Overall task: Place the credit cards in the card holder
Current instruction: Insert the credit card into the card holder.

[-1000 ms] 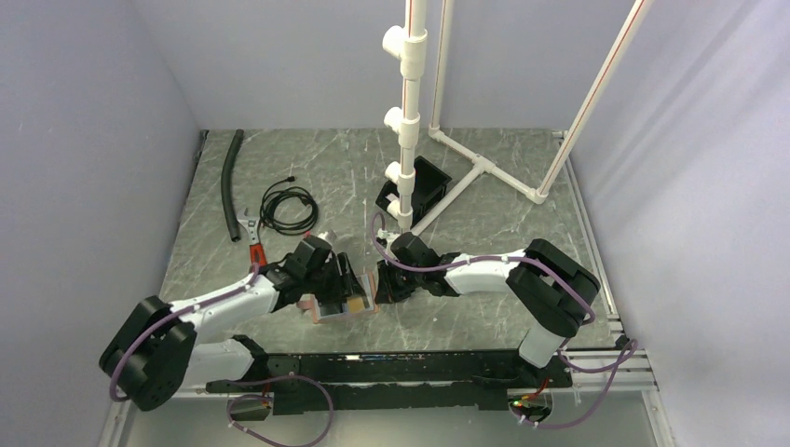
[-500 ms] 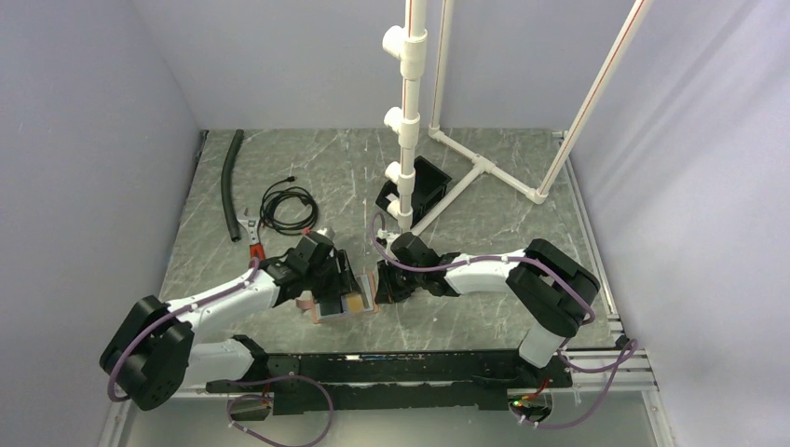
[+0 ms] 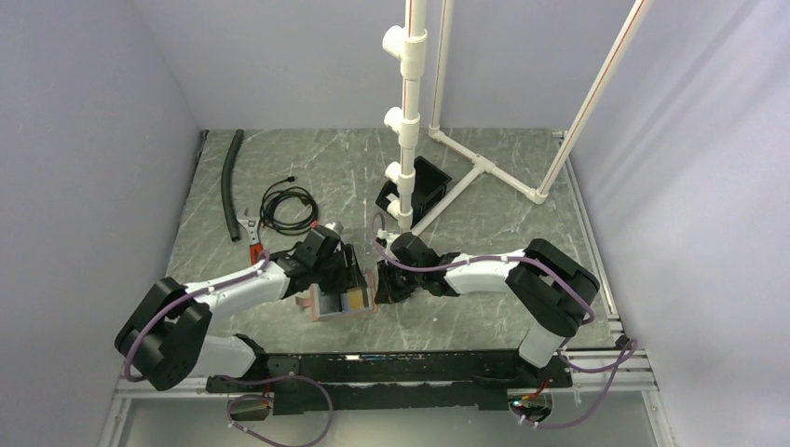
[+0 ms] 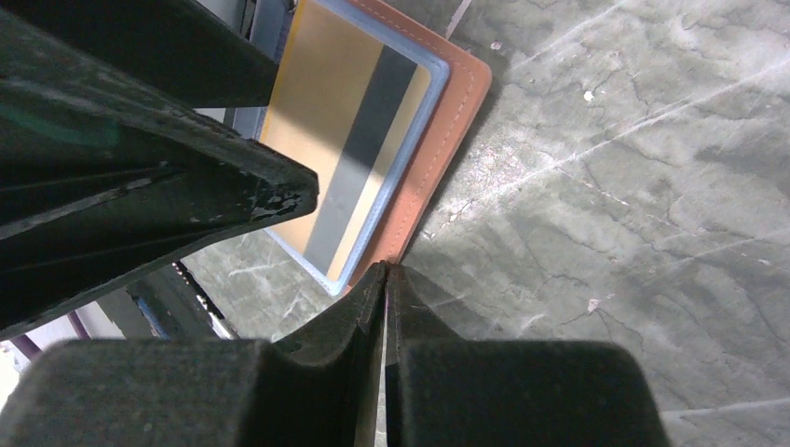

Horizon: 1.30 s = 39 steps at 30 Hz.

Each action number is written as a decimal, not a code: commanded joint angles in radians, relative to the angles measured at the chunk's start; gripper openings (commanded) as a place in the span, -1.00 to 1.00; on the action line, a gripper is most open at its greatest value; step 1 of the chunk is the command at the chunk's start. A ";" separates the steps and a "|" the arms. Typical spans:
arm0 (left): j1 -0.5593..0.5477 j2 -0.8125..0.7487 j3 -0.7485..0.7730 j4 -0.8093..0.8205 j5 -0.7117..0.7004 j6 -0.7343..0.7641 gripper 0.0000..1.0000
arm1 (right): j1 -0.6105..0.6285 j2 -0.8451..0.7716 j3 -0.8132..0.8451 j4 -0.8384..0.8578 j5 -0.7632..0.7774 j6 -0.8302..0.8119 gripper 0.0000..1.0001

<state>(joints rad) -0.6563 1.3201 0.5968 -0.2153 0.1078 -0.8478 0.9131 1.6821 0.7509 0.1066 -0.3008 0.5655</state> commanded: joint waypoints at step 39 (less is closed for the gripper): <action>-0.001 0.019 -0.062 -0.104 -0.081 -0.068 -0.98 | -0.042 0.006 0.048 0.082 -0.097 0.212 -0.25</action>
<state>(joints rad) -0.6559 1.3117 0.5842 -0.3790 0.0601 -0.9039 0.8757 1.6657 0.8005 0.1268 -0.3729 0.7521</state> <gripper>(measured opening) 0.021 0.371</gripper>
